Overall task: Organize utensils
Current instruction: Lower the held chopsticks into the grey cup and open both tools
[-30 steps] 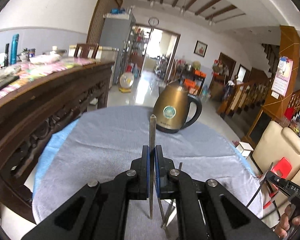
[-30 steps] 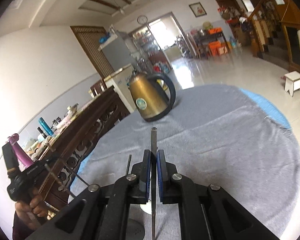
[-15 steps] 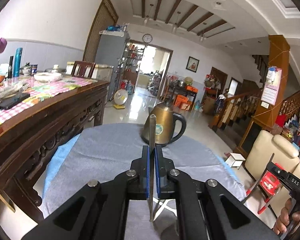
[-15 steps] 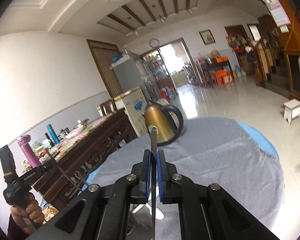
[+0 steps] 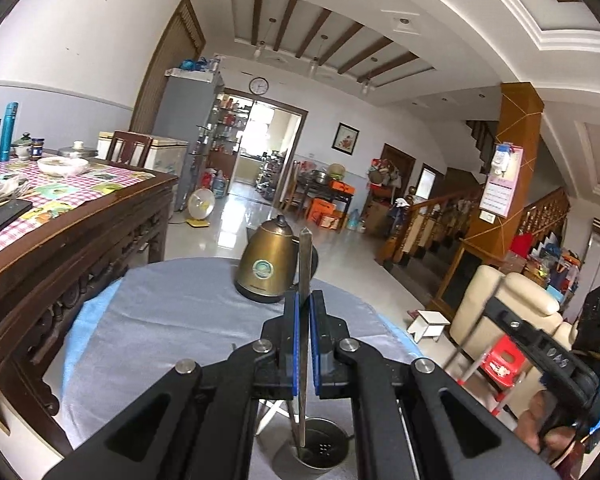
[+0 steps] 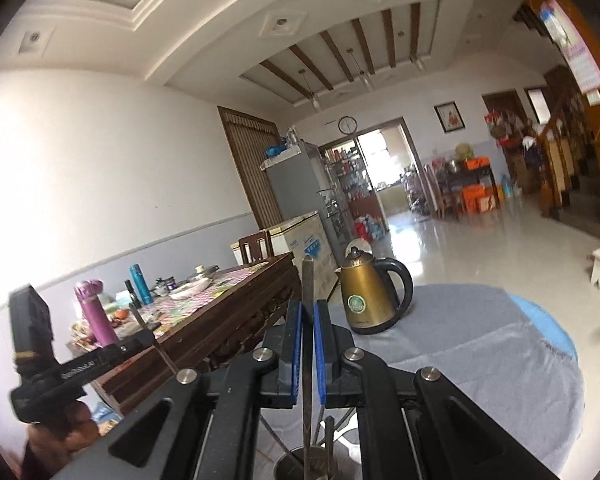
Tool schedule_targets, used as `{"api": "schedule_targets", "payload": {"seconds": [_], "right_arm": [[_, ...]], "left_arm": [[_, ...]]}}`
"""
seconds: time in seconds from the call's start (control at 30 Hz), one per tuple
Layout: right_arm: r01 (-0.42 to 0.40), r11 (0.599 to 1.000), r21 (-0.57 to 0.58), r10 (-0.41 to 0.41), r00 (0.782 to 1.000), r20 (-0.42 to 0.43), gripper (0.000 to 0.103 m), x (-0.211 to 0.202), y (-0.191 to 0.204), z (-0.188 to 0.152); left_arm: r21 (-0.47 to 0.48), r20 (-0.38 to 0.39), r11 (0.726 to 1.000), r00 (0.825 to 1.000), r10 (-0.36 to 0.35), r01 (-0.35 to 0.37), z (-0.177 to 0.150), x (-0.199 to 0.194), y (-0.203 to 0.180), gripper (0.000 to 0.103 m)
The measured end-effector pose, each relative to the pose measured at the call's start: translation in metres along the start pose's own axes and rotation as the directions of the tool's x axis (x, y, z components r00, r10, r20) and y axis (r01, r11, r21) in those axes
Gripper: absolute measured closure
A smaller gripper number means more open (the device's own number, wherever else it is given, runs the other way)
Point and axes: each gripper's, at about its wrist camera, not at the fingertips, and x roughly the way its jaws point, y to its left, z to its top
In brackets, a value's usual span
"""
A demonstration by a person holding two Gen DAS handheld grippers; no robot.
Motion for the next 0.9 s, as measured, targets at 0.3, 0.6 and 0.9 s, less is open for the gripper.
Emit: {"api": "schedule_targets", "payload": {"seconds": [0.3, 0.6, 0.9], "right_arm": [[0.066, 0.986, -0.150, -0.072, 0.997, -0.034, 0.096, 0.038, 0.031, -0.040], [0.045, 0.988, -0.150, -0.067, 0.986, -0.150, 0.095, 0.052, 0.026, -0.058], [0.028, 0.987, -0.158, -0.058, 0.980, -0.192, 0.077, 0.045, 0.025, -0.058]], "left_arm": [[0.021, -0.078, 1.000, 0.997, 0.006, -0.005, -0.025, 0.028, -0.008, 0.098], [0.048, -0.158, 0.999, 0.987, -0.016, 0.024, -0.042, 0.035, -0.011, 0.098], [0.104, -0.162, 0.992, 0.986, -0.049, 0.067, -0.046, 0.020, -0.021, 0.095]]}}
